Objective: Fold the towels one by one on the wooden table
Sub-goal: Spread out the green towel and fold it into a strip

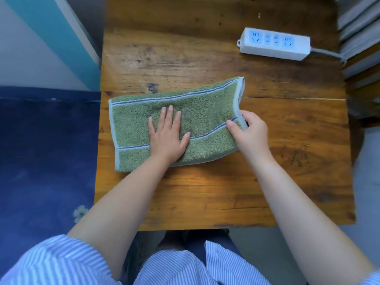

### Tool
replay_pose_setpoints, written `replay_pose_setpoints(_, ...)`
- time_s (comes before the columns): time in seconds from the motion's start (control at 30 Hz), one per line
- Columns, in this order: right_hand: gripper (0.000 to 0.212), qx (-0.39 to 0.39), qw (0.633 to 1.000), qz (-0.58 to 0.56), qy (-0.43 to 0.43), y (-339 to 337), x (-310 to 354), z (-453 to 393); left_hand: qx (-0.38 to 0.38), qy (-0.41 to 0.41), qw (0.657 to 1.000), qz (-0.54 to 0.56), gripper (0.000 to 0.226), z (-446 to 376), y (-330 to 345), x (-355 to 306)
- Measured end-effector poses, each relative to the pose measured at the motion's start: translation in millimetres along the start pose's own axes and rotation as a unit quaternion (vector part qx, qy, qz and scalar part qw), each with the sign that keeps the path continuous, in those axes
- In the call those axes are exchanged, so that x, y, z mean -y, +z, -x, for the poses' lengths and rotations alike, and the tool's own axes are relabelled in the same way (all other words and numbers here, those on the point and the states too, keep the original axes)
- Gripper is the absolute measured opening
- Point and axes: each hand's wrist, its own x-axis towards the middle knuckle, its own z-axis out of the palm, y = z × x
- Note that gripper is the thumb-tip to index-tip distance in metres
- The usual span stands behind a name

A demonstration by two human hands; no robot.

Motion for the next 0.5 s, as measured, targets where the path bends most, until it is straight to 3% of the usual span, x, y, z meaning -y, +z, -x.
replay_pose_setpoints(0.07, 0.02, 0.009, 0.998, 0.005, -0.064, 5.2, 17.9, 11.4, -0.064, -0.009, 0.979, 0.194, 0.055, 6.6, -11.4, 3.4)
replay_pose_setpoints(0.13, 0.018, 0.035, 0.993, -0.013, -0.109, 16.8, 36.5, 24.1, -0.153, -0.091, 0.914, 0.365, 0.041, 21.6, -24.0, 14.5)
replay_pose_setpoints(0.3, 0.017, 0.112, 0.977, -0.014, -0.183, 66.3, 68.1, 43.1, -0.249, -0.247, 0.832, 0.43, 0.022, 60.8, -32.8, 55.3)
replay_pose_setpoints(0.43, 0.019, 0.157, 0.965, -0.009, -0.21, 115.6, 83.3, 53.9, -0.258, -0.334, 0.736, 0.528, 0.019, 80.2, -39.2, 87.9)
replay_pose_setpoints(0.5, 0.02, 0.189, 0.958, -0.003, -0.214, 141.6, 86.8, 58.3, -0.262, -0.364, 0.705, 0.549, 0.021, 88.9, -41.9, 104.2)
